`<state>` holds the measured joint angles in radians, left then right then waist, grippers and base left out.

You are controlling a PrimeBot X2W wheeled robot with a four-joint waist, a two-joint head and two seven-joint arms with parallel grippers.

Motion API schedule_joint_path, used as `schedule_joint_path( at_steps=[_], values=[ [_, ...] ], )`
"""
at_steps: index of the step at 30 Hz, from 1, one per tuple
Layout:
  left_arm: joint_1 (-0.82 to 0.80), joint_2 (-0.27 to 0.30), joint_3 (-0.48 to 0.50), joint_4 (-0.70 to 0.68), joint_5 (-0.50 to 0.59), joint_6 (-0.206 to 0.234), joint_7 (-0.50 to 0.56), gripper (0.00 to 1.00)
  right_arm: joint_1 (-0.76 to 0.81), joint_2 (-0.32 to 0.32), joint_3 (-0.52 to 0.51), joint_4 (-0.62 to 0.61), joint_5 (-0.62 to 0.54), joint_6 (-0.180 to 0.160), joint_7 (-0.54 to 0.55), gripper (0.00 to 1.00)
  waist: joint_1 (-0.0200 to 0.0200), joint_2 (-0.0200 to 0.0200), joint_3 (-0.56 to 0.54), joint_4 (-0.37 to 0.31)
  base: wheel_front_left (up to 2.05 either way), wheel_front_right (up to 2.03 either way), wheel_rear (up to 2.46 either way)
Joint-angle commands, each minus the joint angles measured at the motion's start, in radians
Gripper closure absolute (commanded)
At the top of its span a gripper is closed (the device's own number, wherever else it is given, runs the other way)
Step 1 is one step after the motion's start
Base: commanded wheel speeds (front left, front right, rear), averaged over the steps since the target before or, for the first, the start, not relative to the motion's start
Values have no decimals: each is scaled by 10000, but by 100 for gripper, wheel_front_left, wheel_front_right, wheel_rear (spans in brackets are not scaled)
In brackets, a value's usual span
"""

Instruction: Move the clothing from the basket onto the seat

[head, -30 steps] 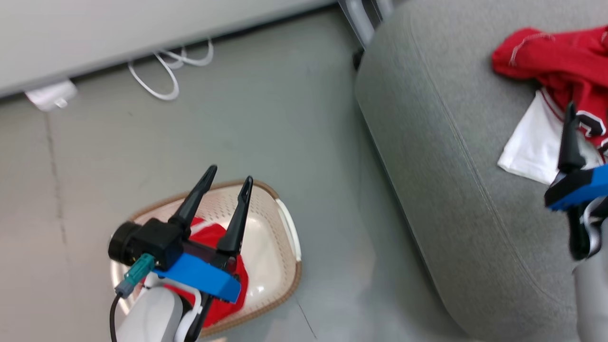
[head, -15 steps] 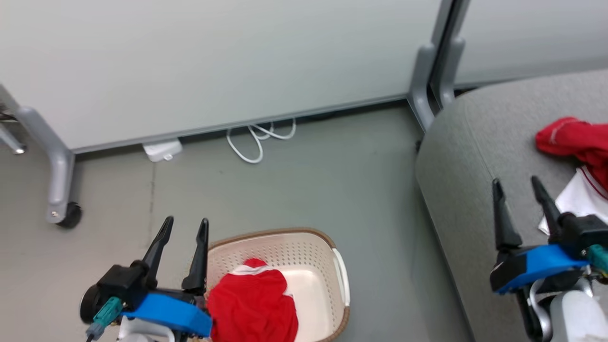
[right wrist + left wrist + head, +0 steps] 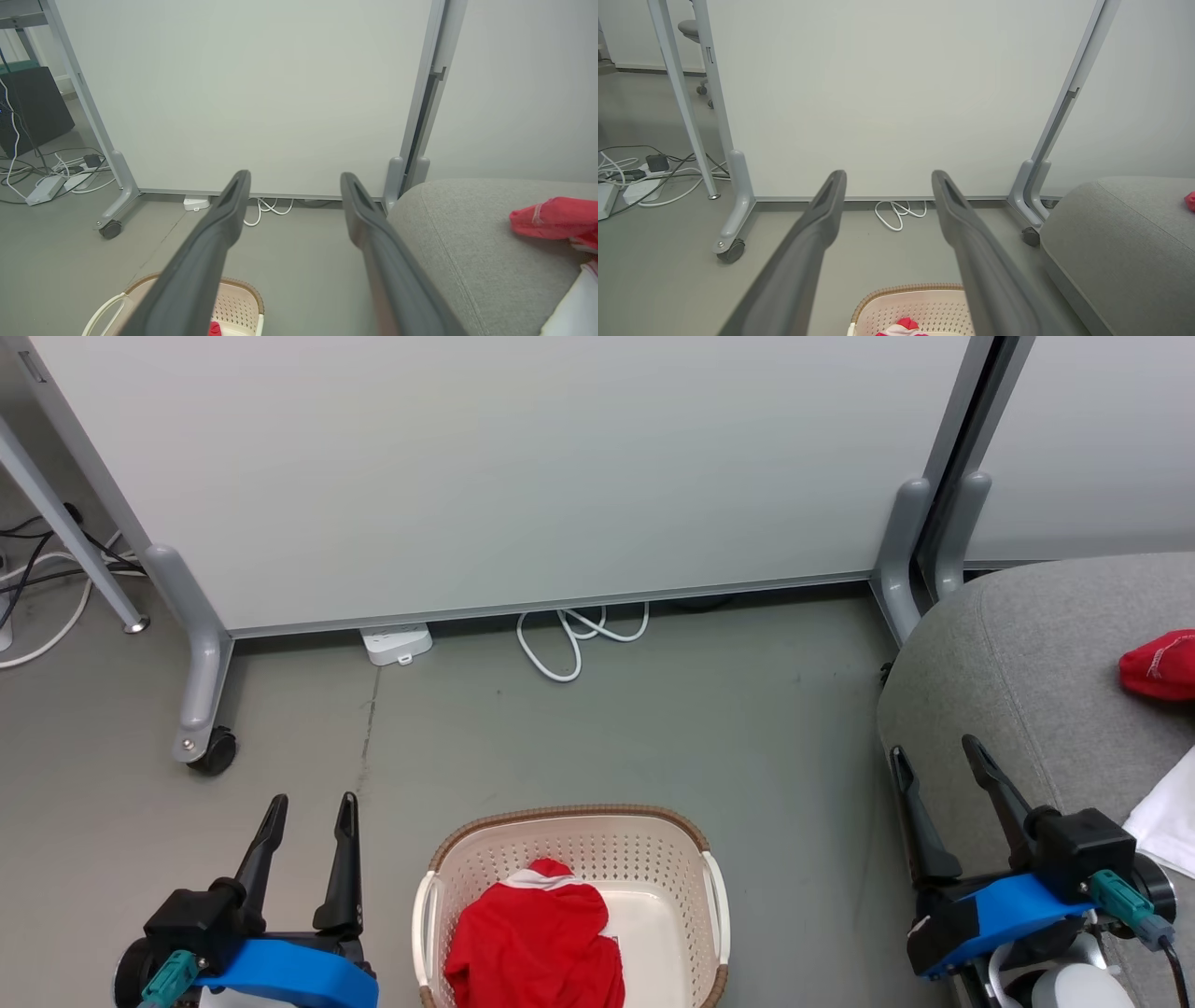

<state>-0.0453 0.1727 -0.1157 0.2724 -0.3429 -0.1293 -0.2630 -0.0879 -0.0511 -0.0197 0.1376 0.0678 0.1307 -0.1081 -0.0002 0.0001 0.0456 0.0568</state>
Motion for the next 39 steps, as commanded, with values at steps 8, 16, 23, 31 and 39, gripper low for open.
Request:
schedule_joint_path(
  at_steps=[8, 16, 23, 31, 39],
  values=[
    [30, -13, -204, 67, 15, -22, -26, 0, 116, 10, 87, -27, 132, 1, 11, 0, 2, -1, 29, -7, 0, 0, 0],
    [-850, 321, -1129, 403, 26, -23, -27, 0, -506, 6, 283, -443, 39, 1, 54, 0, 2, -1, 1371, -399, 0, 0, 0],
    [-3000, 847, -2749, 1498, -116, -21, -27, 0, -1870, 9, 715, -1130, -113, 1, 73, 0, 2, -1, 4186, -1233, 0, 0, 0],
    [-5778, 1630, -4282, 3695, -380, -20, 21, 0, -3627, 15, 1457, -1280, 401, 1, -589, 0, 2, -1, 7257, -2799, 0, 0, 0],
    [-7782, 2233, -4918, 5704, 115, 166, 940, 0, -4258, 23, 2016, -1113, 1003, 3, -1175, 0, 2, -1, 9037, -3679, 0, 0, 0]
  ],
)
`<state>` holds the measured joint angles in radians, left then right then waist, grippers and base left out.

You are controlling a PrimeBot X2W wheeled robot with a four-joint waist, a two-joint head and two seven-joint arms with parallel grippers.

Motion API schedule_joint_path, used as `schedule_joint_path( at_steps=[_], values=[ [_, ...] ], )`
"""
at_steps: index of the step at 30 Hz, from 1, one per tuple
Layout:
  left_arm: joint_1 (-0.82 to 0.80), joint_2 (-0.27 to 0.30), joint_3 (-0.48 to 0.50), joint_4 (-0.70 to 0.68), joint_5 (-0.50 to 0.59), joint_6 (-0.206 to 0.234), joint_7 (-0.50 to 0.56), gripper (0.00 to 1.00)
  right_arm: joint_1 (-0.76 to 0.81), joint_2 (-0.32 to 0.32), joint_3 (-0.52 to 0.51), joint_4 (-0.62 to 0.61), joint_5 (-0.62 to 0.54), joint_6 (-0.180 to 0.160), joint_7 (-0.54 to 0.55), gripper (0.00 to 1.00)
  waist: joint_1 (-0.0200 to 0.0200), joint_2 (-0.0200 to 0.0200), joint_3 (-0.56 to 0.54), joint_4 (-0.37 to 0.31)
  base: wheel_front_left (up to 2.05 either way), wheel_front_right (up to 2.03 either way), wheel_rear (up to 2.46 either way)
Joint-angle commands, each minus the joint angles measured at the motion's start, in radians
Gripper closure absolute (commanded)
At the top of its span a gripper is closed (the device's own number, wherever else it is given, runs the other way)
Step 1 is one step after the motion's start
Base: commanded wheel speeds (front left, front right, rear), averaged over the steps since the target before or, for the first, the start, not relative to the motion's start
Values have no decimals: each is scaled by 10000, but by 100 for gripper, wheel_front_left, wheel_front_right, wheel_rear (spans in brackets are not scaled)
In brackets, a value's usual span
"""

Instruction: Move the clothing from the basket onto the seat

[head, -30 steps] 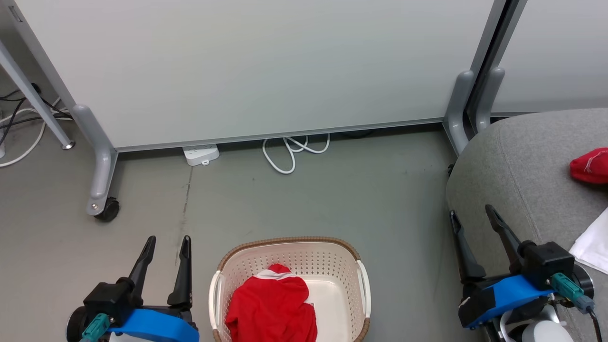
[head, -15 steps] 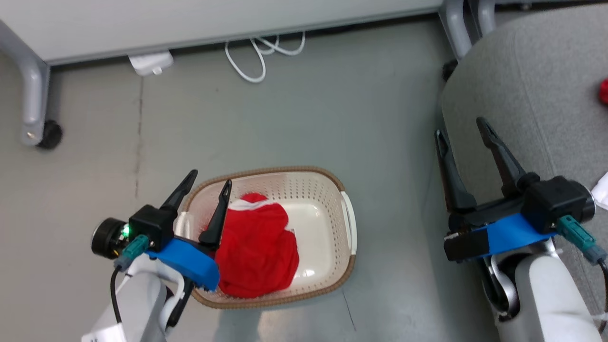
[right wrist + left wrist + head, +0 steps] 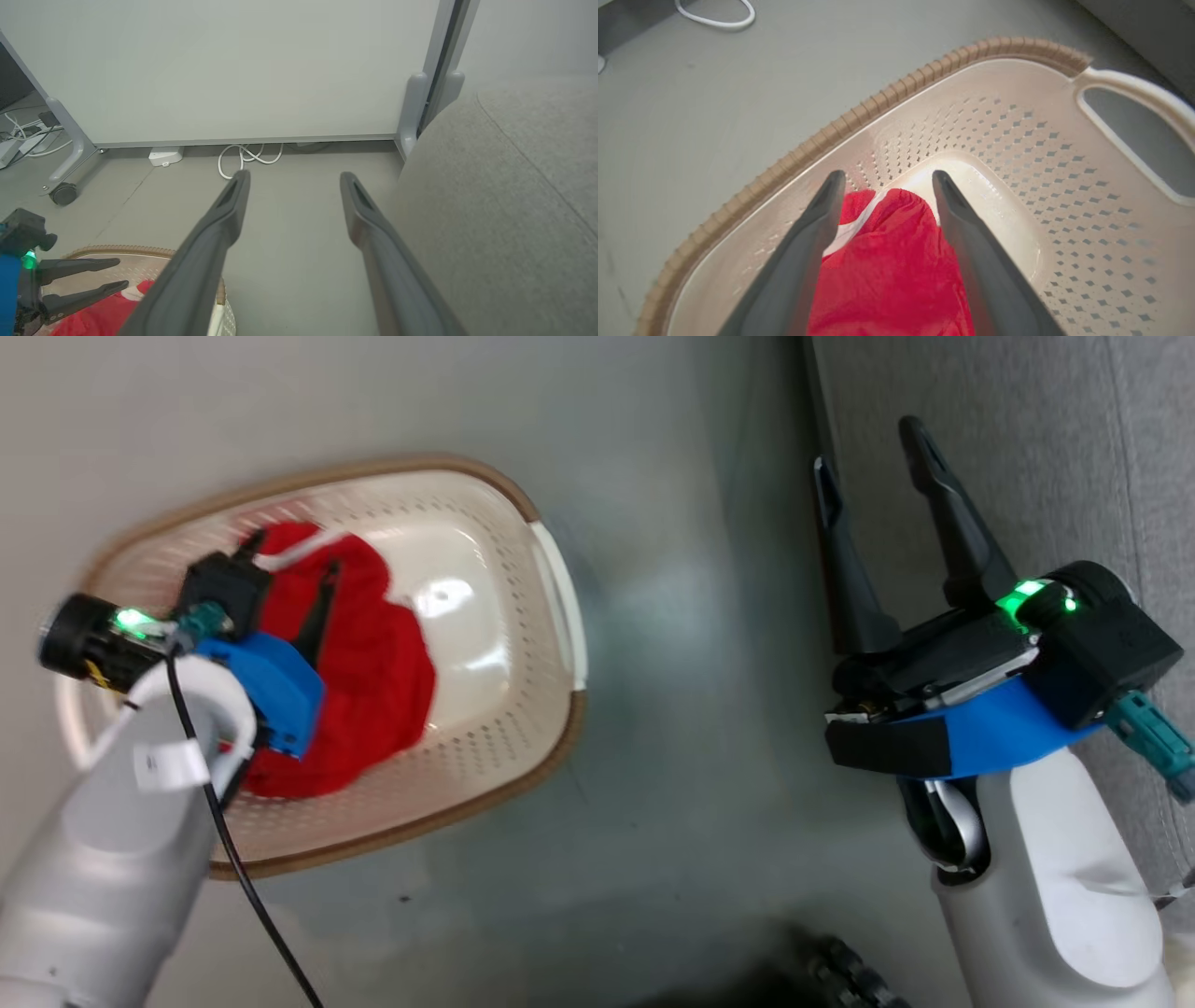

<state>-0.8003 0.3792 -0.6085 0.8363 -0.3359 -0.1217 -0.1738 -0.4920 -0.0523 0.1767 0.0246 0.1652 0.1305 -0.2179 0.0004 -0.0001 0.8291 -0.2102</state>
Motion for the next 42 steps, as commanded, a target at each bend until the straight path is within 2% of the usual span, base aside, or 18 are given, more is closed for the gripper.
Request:
schedule_joint_path(
  at_steps=[1, 5, 6, 14, 18, 21, 27, 32, 38, 40, 41, 42],
  values=[
    [-433, 250, 11, 253, 111, 171, 209, 0, -290, 35, 151, 40, 118, 4, -130, 0, -4, 1, 1379, -1086, 0, 0, 0],
    [-1006, 520, 75, 922, 307, 696, 661, 0, -457, 33, 525, 220, 419, 4, -316, 0, -4, 1, 1859, -1255, 0, 0, 0],
    [-1006, 520, 75, 922, 307, 696, 661, 0, -457, 33, 525, 220, 419, 4, -316, 0, -4, 1, 1859, -1255, 0, 0, 0],
    [-1446, 735, 154, 1770, 509, 1909, 918, 0, -586, 29, 884, 567, 696, 4, -473, 0, -4, 1, 2048, -1261, 0, 0, 0],
    [-1632, 739, -62, 1957, 761, 2260, 956, 0, -461, 29, 951, 612, 684, 3, -478, 0, -4, 1, 2083, -1249, 0, 0, 0],
    [-1760, 628, -291, 2095, 899, 2109, 1088, 0, -345, 27, 975, 524, 691, 4, -482, 0, -4, 1, 2116, -1229, 0, 0, 0],
    [-1937, 372, -787, 2712, 1090, 1641, 2020, 0, -83, 27, 957, 371, 644, 3, -482, 0, -4, 1, 2117, -1213, 0, 0, 0],
    [-1887, 12, -817, 3075, 796, 1179, 2444, 0, 70, 28, 896, 291, 569, 4, -482, 0, -4, 1, 2149, -1156, 0, 0, 0],
    [-1860, -142, -824, 3578, 526, 704, 2865, 0, 168, 28, 886, 180, 579, 4, -483, 0, -4, 1, 2175, -1118, 0, 0, 0],
    [-1915, -162, -862, 3664, 472, 572, 2861, 76, 170, 28, 858, 146, 541, 4, -483, 0, -4, 1, 2184, -1102, 0, 0, 0],
    [-1931, -173, -887, 3695, 449, 515, 2845, 100, 178, 28, 845, 139, 522, 3, -483, 0, -4, 1, 2187, -1096, 0, 0, 0],
    [-1956, -175, -889, 3728, 427, 466, 2821, 100, 191, 28, 838, 133, 489, 3, -483, 0, -4, 1, 2191, -1091, 0, 0, 0]
  ],
)
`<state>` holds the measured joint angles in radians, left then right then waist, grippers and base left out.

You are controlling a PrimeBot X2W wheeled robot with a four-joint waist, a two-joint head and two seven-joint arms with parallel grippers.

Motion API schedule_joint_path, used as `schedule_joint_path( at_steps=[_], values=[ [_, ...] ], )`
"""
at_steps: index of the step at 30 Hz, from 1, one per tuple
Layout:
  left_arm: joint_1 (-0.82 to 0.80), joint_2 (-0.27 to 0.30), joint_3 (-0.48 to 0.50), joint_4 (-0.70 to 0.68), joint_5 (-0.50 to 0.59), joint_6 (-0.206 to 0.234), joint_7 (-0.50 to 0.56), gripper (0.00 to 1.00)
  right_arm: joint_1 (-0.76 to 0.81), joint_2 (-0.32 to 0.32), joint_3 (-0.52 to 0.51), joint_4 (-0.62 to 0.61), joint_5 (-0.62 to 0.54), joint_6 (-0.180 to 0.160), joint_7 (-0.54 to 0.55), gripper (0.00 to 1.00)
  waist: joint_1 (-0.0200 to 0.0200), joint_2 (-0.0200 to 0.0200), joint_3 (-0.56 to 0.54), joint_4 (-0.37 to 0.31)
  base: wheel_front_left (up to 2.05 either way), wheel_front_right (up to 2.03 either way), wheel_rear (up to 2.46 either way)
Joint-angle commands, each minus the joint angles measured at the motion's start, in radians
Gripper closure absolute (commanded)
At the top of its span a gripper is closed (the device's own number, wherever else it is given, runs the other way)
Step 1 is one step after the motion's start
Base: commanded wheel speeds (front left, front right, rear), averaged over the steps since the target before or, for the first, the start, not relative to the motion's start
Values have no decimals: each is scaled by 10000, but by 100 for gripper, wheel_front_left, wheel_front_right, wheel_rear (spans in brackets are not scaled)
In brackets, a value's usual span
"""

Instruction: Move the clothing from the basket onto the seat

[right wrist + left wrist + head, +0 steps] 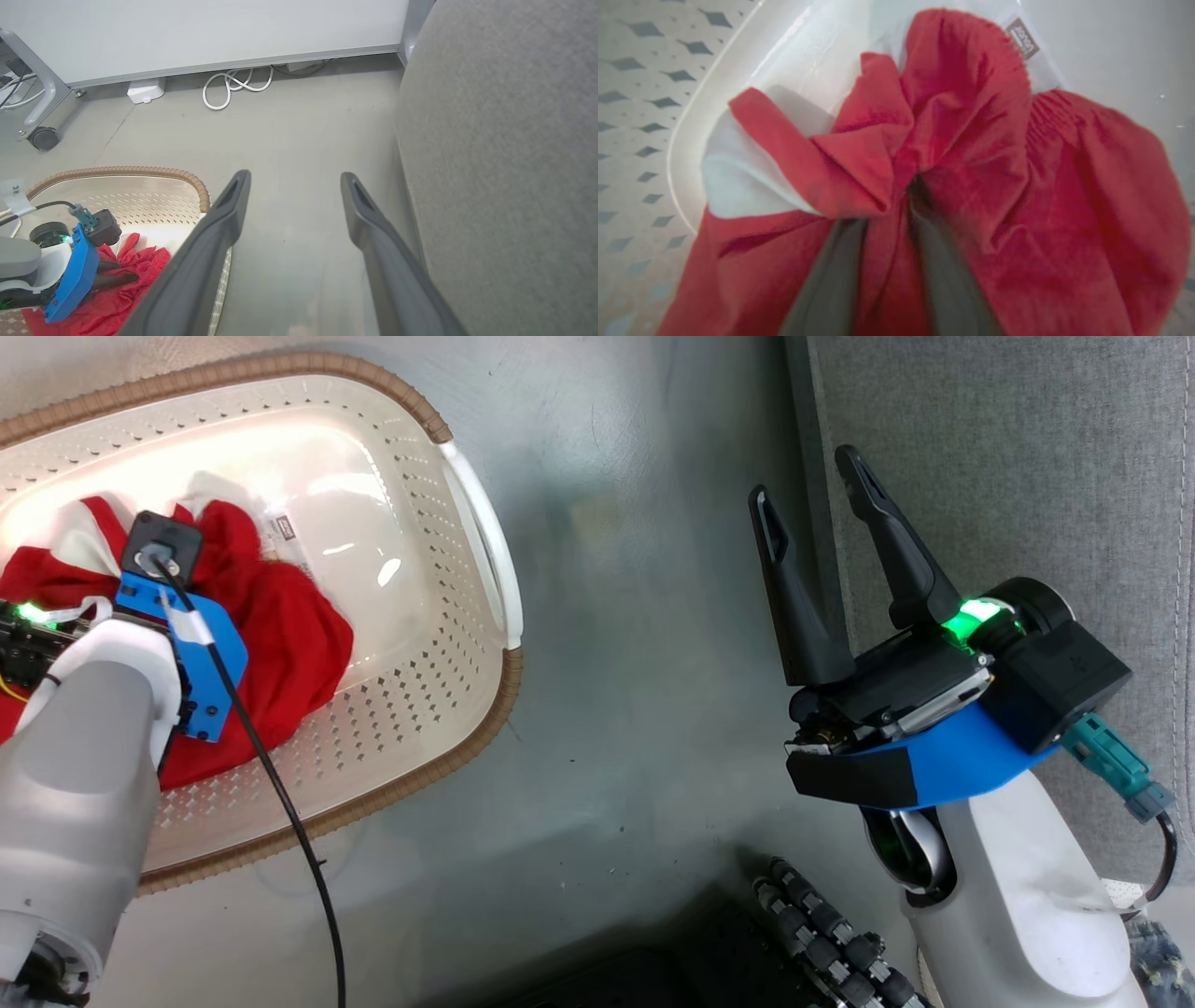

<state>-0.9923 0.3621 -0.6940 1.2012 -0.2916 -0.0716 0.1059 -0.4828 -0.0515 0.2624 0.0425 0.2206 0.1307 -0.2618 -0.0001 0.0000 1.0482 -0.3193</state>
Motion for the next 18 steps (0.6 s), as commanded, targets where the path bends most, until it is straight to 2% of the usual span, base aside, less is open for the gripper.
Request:
schedule_joint_path(
  at_steps=[1, 15, 18],
  values=[
    [-69, -10, -44, 106, -51, -86, 0, 100, 97, 20, -23, -48, -81, 1, -44, 0, 1, 0, 1, 2, 0, 0, 0],
    [-381, 39, 54, 302, -428, -262, -969, 100, -589, 20, 362, 188, 113, 3, -41, 0, 1, 0, -384, -291, 0, 0, 0],
    [-34, -350, 174, 326, -639, -191, -1356, 100, -673, 12, 355, 464, -30, 1, -40, 0, 1, 0, -1103, -192, 0, 0, 0]
  ],
)
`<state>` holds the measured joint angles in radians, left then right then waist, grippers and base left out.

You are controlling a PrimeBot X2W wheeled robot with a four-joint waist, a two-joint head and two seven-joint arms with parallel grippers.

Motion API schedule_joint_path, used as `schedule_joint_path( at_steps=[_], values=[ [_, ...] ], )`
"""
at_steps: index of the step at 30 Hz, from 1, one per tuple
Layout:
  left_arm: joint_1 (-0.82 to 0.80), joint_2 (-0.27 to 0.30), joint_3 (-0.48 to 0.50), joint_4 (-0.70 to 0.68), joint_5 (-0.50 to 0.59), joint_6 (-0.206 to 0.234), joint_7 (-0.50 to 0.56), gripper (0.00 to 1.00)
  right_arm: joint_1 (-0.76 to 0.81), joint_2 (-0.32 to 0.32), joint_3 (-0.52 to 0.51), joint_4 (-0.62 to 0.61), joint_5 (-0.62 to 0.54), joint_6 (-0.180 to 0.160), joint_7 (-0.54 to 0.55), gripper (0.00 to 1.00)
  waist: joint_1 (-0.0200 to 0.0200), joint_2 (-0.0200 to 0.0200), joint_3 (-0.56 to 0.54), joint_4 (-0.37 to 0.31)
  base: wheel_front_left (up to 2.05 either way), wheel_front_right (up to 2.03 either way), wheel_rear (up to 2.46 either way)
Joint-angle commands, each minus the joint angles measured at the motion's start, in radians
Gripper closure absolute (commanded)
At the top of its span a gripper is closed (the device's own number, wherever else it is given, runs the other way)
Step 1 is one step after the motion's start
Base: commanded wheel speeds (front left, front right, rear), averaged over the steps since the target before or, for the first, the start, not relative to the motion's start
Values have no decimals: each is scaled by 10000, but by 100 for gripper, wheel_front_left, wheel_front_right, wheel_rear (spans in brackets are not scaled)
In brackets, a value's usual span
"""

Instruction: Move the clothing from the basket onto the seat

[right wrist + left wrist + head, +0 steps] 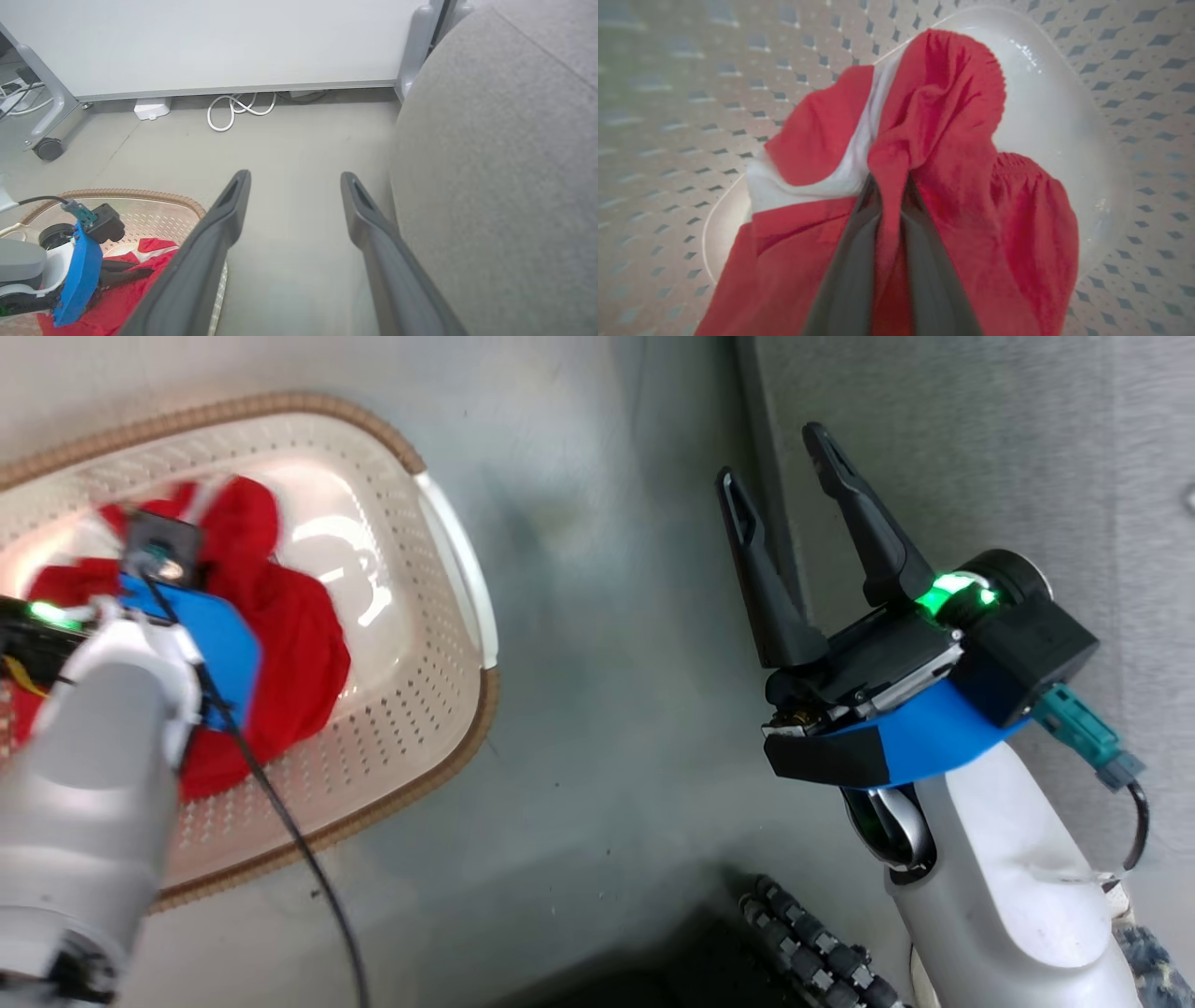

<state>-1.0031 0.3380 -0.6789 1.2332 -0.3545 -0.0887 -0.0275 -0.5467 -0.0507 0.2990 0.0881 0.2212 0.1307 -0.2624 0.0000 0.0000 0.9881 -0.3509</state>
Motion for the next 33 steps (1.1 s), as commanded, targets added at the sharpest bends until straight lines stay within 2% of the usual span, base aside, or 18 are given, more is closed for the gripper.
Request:
schedule_joint_path(
  at_steps=[1, 11, 19, 25, 33],
  values=[
    [215, -269, 54, 8, -99, -23, -174, 100, -28, 5, -46, 131, -113, 1, -34, 0, 0, 0, -855, 226, 0, 0, 0],
    [1648, -1797, 238, -40, -889, -293, -1676, 100, 719, -7, -214, 1340, -730, 1, 80, 0, 0, 0, -4650, 1401, 0, 0, 0],
    [2361, -2507, -64, -631, -1420, -416, -2187, 100, 1701, -7, -334, 1688, -938, 1, 690, 0, 0, 0, -7225, 2359, 0, 0, 0],
    [2431, -2719, -755, -1674, -1969, -421, -2267, 100, 2481, -7, -242, 1722, -772, 1, 1100, 0, 0, 0, -8463, 2884, 0, 0, 0],
    [1978, -2847, -1565, -2854, -2872, -424, -2299, 100, 3051, -7, -29, 1695, -561, 1, 1454, 0, 0, 0, -9461, 3311, 0, 0, 0]
  ],
)
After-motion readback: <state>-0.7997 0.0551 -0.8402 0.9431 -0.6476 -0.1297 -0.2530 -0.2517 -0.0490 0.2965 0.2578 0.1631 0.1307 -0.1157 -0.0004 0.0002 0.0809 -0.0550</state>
